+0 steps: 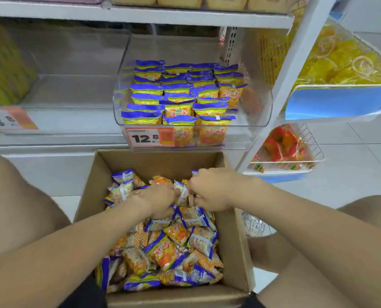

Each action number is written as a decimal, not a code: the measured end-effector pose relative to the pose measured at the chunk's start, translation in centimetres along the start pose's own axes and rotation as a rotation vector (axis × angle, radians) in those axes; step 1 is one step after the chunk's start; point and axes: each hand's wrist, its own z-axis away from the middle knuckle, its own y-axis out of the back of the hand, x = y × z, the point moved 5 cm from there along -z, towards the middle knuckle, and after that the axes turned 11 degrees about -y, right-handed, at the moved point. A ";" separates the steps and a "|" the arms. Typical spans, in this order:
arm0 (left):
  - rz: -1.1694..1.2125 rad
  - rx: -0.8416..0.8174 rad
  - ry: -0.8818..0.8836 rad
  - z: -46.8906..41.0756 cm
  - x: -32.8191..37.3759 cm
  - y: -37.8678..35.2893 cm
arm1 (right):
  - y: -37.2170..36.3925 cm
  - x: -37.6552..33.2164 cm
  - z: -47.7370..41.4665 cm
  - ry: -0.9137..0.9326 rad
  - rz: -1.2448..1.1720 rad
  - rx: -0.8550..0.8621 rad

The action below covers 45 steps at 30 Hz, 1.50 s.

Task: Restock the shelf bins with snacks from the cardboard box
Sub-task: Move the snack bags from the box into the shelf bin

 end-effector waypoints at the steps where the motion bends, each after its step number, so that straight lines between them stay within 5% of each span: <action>1: 0.033 0.020 0.032 -0.5 -0.7 -0.7 | -0.4 0.2 -0.8 -0.008 0.029 -0.029; 7: 0.361 0.113 0.215 -2.4 -4.6 -2.5 | -0.5 1.8 -3.7 -0.074 0.105 -0.072; 17: 0.166 0.102 0.247 -1.4 -3.4 -3.8 | -0.4 1.2 -3.5 -0.039 0.070 -0.079; 25: 0.549 0.547 0.011 3.6 -0.6 4.2 | 2.7 4.2 -1.0 -0.148 -0.135 0.004; 29: 0.634 0.833 -0.177 7.3 3.4 10.8 | 4.8 5.1 0.5 -0.041 -0.281 -0.015; 33: 0.772 1.092 -0.198 10.8 4.2 15.8 | 8.1 5.6 1.7 0.028 -0.523 0.198; 39: 0.865 1.214 -0.142 12.0 2.7 19.3 | 11.7 8.3 4.7 0.165 -0.991 0.314; 42: 0.698 1.257 -0.098 11.6 2.6 20.3 | 13.4 10.1 5.1 0.194 -1.032 0.489; 45: 0.360 1.151 -0.035 10.4 2.2 20.5 | 14.7 13.4 5.2 -0.029 -0.864 0.902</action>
